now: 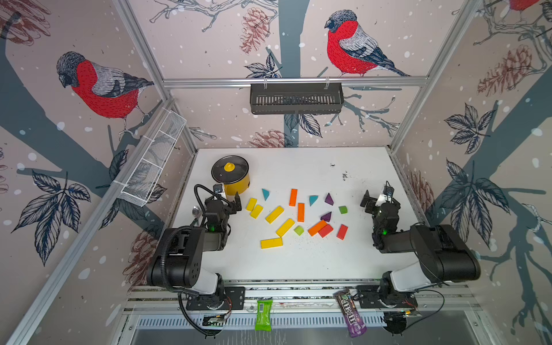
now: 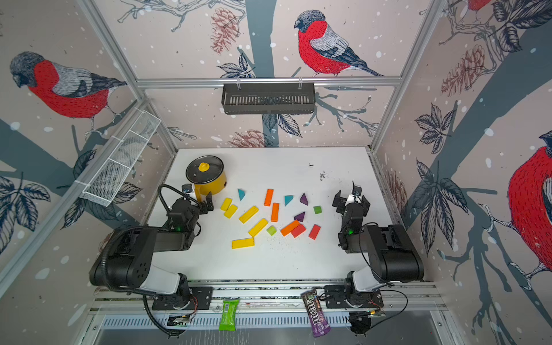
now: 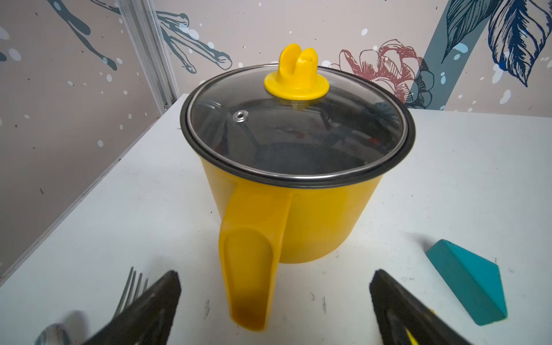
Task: Assemble a carrot with building blocks
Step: Pick up the building block from the center of the board.
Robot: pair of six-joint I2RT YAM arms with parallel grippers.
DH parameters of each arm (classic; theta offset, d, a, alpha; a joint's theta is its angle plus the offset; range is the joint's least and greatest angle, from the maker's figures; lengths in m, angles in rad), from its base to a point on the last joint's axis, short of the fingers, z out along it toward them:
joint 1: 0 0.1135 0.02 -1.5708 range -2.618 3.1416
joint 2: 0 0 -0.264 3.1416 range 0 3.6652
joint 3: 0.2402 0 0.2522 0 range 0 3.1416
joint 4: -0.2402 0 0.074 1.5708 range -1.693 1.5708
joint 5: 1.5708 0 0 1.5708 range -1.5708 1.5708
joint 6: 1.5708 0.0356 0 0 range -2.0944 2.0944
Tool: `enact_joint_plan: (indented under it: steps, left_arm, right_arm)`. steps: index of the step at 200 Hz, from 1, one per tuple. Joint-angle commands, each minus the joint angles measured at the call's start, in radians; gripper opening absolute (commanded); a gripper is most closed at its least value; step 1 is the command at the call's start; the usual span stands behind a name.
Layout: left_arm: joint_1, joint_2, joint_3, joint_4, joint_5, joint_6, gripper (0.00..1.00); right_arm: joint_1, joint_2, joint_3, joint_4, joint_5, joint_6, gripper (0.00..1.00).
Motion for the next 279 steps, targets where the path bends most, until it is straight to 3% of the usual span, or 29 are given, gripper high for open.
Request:
enact_joint_plan:
  steps: [1,279]
  left_arm:
    - [0.001,0.0,0.005,0.056,-0.016,0.016,0.99]
    - [0.01,0.003,0.007,0.055,0.0,0.01,0.99]
  right_arm:
    - [0.0,0.001,0.004,0.039,0.004,-0.011,0.99]
    - [-0.014,-0.002,0.003,0.034,-0.028,-0.004,1.0]
